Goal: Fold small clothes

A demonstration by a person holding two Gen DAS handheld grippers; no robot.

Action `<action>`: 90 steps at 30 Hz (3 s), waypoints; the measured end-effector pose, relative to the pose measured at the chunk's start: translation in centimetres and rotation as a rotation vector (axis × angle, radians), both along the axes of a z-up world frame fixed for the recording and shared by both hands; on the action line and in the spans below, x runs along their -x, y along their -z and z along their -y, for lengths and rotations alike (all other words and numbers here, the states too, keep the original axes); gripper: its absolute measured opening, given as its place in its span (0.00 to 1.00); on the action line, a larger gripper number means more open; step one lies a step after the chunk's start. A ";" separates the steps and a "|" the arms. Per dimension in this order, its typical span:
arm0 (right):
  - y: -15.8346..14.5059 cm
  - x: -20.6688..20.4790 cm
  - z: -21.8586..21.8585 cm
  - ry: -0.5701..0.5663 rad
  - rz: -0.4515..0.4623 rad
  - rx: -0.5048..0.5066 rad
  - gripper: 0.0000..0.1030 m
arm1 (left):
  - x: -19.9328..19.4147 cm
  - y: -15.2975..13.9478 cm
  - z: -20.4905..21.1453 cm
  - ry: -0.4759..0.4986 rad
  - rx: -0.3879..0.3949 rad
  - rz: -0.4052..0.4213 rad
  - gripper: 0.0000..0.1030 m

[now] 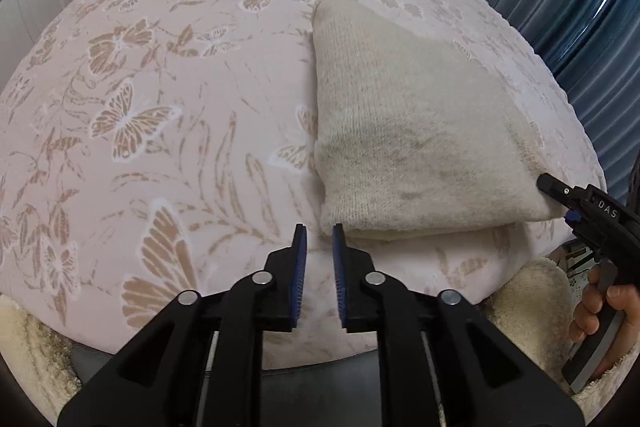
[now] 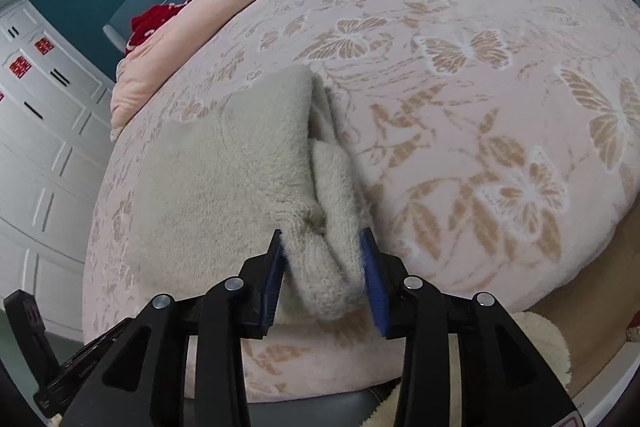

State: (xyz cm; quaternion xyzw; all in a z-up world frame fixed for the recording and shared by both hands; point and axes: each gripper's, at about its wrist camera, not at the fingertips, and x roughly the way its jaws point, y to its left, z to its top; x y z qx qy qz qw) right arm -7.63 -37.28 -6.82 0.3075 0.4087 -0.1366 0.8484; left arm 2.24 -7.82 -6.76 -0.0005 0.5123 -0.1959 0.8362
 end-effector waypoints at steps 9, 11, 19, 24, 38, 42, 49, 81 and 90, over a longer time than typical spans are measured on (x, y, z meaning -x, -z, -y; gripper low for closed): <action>-9.5 -7.7 -10.0 -0.375 0.214 0.062 0.24 | 1.3 -2.4 0.2 -0.033 -0.027 0.085 0.67; -7.4 -10.9 -12.9 -0.455 0.139 0.072 0.24 | 1.3 -2.7 -0.8 -0.066 -0.040 0.087 0.71; -0.3 -14.4 -16.2 -0.528 -0.088 0.038 0.19 | 1.1 -2.8 -6.1 -0.188 -0.049 0.090 0.77; 0.8 -13.4 -12.8 -0.459 -0.149 0.091 0.17 | 0.5 -2.0 -6.2 -0.192 -0.008 0.057 0.79; 3.2 -12.7 1.7 -0.140 -0.125 -0.126 0.60 | 1.8 -2.2 -0.2 -0.003 -0.058 0.103 0.84; -1.8 -14.1 0.2 -0.268 0.037 -0.117 0.09 | 1.9 -2.7 0.2 0.005 -0.090 0.135 0.84; 1.4 -15.4 1.3 -0.268 -0.112 0.074 0.09 | 1.1 -2.0 -0.2 -0.032 -0.100 0.097 0.85; 1.7 -15.0 -18.3 -0.612 -0.162 0.085 0.10 | 2.9 -3.2 -2.6 -0.075 -0.092 0.130 0.89; 1.2 -11.4 -11.5 -0.476 -0.115 -0.146 0.07 | 2.5 -2.4 -2.6 -0.089 -0.070 0.078 0.89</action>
